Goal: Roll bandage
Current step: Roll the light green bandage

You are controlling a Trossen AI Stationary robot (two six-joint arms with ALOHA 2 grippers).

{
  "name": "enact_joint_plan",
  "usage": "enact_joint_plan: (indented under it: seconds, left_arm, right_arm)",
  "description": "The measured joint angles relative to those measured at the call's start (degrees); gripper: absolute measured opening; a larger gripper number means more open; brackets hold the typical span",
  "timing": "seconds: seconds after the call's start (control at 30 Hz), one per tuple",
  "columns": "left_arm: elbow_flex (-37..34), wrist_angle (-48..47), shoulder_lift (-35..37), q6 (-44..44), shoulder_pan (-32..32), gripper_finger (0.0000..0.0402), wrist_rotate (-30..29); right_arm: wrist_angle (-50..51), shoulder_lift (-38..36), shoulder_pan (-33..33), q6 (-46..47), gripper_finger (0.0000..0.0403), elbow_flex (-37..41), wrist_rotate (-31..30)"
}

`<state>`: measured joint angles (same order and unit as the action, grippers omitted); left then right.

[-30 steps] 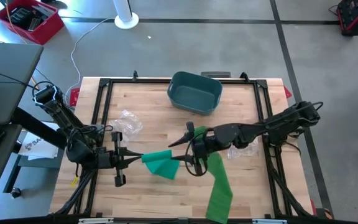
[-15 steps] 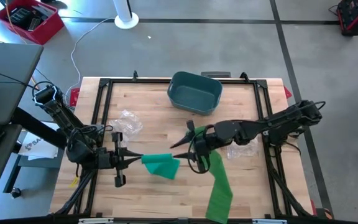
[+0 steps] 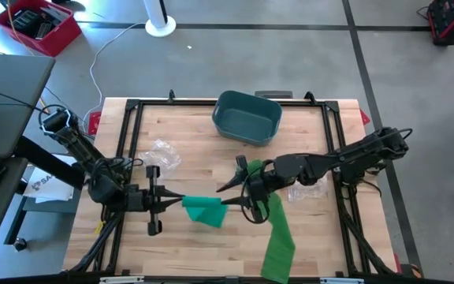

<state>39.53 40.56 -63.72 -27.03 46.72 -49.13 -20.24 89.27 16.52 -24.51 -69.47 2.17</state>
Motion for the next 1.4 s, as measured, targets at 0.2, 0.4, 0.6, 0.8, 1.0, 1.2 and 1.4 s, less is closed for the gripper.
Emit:
enact_joint_plan:
  seconds: [0.2, 0.4, 0.6, 0.8, 1.0, 1.2, 1.4]
  left_arm:
    - [0.00, -0.02, 0.00, 1.33, -1.82, 0.0000, 1.25]
    - [0.00, -0.48, 0.00, 3.96, -3.69, 0.0000, 4.88]
    - [0.00, -0.62, 0.00, 5.46, -5.17, 0.0004, 7.79]
    - [0.00, -1.59, -0.01, 5.95, -6.27, 0.0044, 7.95]
    - [0.00, -2.12, -1.18, 4.99, -7.07, 0.0109, 7.88]
    - [1.22, -1.55, -4.83, 0.64, -7.06, 0.0141, 6.33]
    - [4.93, -1.79, -8.22, -5.00, -6.12, 0.0131, -1.14]
  right_arm:
    - [0.71, 0.00, -0.01, 0.00, 0.0140, 0.00, -0.09]
    - [0.29, 0.02, 0.00, 0.00, 0.0140, 0.00, -2.81]
    - [0.69, 0.02, 0.03, 0.24, 0.0111, 0.00, -2.86]
    - [1.28, 0.02, -0.02, -0.08, 0.0014, 0.00, -3.23]
    - [1.46, 0.02, -0.10, 0.02, 0.0010, 0.00, -5.12]
    - [1.89, 0.04, -0.73, 0.92, 0.0005, 0.00, -5.65]
    - [1.85, 0.04, -1.83, 3.81, 0.0003, 0.00, -5.81]
